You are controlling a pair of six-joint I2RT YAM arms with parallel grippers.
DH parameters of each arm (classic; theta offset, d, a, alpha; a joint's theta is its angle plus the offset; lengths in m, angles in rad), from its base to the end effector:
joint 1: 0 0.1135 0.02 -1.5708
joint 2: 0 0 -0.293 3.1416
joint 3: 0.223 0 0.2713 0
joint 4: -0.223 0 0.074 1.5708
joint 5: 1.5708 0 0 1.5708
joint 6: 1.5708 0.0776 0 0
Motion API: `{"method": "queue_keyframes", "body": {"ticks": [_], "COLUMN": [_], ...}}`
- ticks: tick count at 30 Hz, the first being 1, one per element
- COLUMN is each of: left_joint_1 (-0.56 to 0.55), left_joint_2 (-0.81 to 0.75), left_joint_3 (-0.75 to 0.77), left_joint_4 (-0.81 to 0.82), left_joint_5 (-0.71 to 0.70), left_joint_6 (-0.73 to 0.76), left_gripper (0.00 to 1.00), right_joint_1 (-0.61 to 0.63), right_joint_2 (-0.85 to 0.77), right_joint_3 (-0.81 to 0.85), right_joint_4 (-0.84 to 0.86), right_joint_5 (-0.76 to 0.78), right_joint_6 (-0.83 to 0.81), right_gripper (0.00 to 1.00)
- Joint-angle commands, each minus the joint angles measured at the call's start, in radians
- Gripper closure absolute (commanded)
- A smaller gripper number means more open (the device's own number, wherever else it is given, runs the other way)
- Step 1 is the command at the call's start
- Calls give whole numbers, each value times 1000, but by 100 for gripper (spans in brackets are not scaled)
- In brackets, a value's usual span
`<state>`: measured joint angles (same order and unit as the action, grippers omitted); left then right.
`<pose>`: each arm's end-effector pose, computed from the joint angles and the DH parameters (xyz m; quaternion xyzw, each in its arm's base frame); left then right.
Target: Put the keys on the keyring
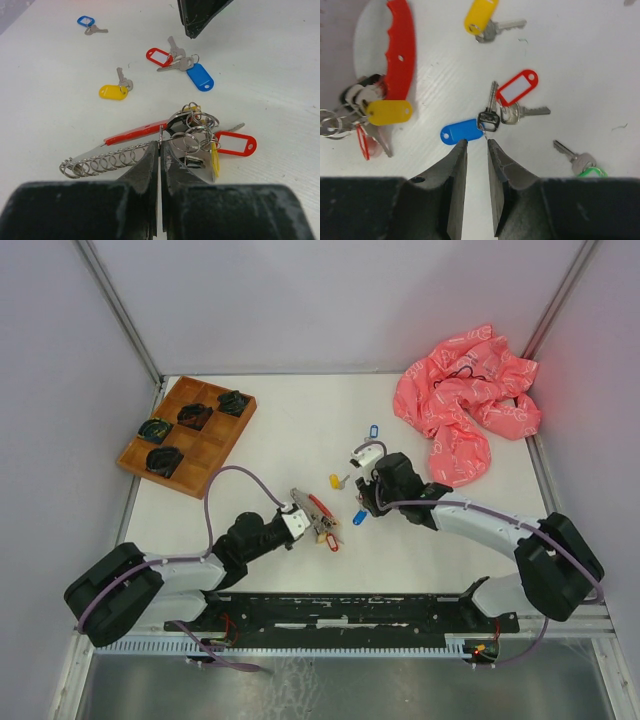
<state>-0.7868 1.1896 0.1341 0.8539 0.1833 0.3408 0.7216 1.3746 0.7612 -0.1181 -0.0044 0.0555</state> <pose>0.1600 -0.1805 0.1547 0.4612 0.6211 -0.2084 0.5984 0.2450 0.2160 0.1964 -0.2994 0.8628 0.1562 0.3763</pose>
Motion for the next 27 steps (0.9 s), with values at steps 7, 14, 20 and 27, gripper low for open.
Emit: {"method": "queue_keyframes", "body": {"ticks": [7,14,20,27], "left_joint_1": [1,2,2,2], "left_joint_2": [26,24,24,20], "left_joint_3": [-11,-16,-17,-18], "left_joint_4": [108,114,120,123], "left_joint_5": [-12,-8,-3,3], "left_joint_6": [38,32,30,30], "left_gripper": [97,97,97,97], "right_joint_1": [-114,-138,-143,-142], "right_joint_2": [137,176,202,201], "right_joint_3": [32,-13,-11,-20], "right_joint_4": [0,114,128,114], "right_joint_5": [-201,-186,-188,-224], "right_joint_6": [93,94,81,79], "right_gripper": [70,72,74,77]}}
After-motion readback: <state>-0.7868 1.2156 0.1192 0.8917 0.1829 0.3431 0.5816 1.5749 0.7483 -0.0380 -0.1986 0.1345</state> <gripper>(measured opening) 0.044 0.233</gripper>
